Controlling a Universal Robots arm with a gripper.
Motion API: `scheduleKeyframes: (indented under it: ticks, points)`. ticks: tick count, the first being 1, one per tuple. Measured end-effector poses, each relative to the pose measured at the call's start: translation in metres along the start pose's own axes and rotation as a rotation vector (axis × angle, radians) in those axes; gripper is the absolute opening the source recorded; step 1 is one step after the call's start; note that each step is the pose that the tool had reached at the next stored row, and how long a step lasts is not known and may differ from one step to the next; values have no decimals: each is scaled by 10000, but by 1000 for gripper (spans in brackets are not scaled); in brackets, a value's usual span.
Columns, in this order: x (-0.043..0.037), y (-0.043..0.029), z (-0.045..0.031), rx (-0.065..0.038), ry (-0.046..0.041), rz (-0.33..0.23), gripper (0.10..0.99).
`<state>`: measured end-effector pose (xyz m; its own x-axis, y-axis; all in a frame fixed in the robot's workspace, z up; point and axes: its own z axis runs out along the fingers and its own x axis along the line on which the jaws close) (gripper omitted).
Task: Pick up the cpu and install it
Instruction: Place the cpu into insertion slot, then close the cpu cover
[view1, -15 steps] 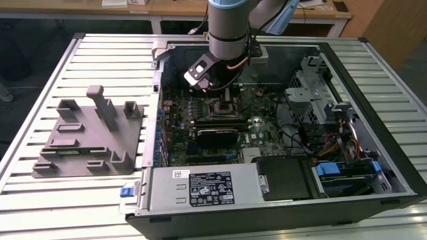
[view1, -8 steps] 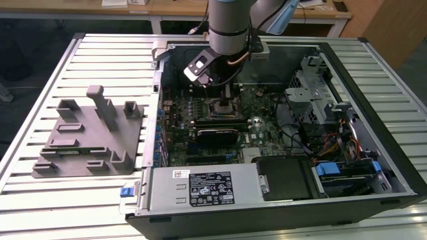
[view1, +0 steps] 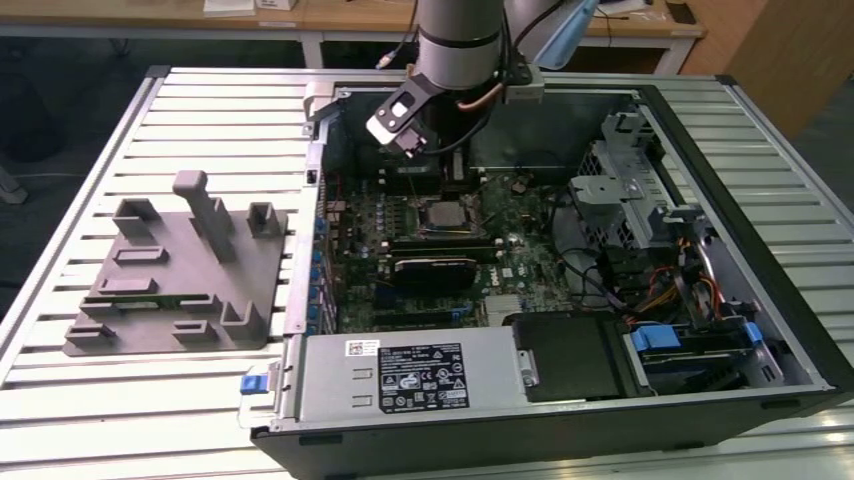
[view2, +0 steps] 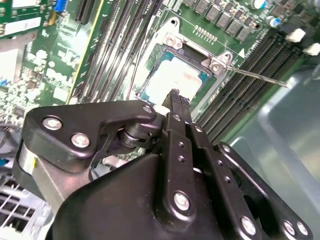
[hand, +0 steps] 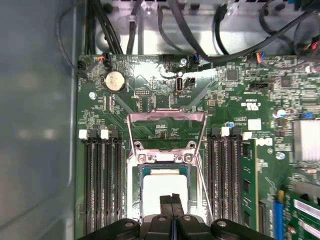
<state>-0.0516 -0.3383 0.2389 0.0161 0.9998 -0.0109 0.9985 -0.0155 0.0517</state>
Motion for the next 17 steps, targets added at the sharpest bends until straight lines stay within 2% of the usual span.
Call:
scheduleKeyframes:
  ticks: [5,17]
  points:
    - [-1,6,-127,-8,0,1,106]
    - [-1,7,-136,-8,-1,1,106]
